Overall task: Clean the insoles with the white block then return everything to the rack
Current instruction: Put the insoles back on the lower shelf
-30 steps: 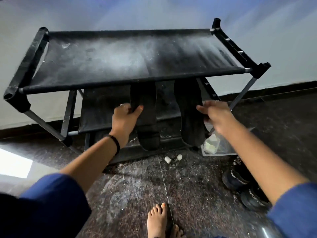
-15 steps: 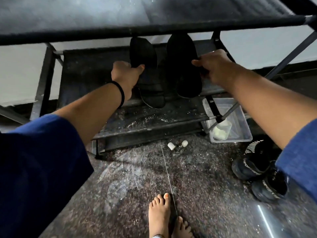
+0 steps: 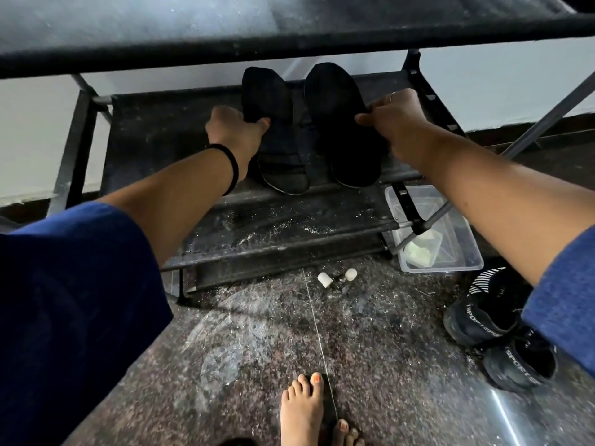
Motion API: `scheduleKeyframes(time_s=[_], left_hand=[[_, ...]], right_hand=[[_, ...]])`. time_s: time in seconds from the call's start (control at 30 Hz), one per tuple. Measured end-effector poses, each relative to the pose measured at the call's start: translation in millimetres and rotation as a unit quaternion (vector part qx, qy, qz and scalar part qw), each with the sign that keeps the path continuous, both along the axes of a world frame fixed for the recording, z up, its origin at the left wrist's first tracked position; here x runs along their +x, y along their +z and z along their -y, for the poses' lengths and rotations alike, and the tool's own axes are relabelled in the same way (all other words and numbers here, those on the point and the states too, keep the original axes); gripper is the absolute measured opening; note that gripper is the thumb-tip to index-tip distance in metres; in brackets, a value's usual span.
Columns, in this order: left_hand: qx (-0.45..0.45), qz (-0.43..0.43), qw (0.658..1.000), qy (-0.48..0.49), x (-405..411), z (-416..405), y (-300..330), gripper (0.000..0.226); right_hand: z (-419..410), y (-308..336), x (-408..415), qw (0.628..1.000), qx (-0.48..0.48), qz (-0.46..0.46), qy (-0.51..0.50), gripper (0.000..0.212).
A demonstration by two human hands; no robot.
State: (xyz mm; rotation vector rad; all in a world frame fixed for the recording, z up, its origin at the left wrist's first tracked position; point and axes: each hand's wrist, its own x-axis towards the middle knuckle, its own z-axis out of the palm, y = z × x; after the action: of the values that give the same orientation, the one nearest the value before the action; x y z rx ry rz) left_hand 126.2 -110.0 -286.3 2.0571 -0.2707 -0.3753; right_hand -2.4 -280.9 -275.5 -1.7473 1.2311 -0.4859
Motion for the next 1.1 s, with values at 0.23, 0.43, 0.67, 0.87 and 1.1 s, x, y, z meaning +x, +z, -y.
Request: scheduleKeyframes(time_s=[0.23, 0.43, 0.67, 0.87, 1.1], left_hand=[[0.056, 0.064, 0.996, -0.015, -2.0, -1.1, 2.0, 0.043], [0.095, 0.105, 0.989, -0.040, -9.0, -9.4, 2.7, 0.053], [0.137, 0.120, 0.979, -0.093, -43.6, -26.0, 17.2, 0.059], [0.171, 0.219, 0.947, -0.159, -99.9, -33.2, 25.5, 0.050], [0.171, 0.281, 0.892, -0.309, -190.2, -21.4, 26.0, 0.043]], right_hand=[[-6.4, 0.3, -10.0, 0.994, -0.088, -0.048, 0.044, 0.024], [-13.2, 4.0, -23.3, 0.985, -0.134, -0.067, 0.079, 0.032], [-34.9, 14.4, -59.7, 0.961, -0.192, -0.089, 0.176, 0.030], [-61.1, 21.7, -127.5, 0.946, -0.239, -0.071, 0.206, 0.022], [-60.6, 4.0, -225.2, 0.968, -0.187, -0.122, 0.116, 0.014]])
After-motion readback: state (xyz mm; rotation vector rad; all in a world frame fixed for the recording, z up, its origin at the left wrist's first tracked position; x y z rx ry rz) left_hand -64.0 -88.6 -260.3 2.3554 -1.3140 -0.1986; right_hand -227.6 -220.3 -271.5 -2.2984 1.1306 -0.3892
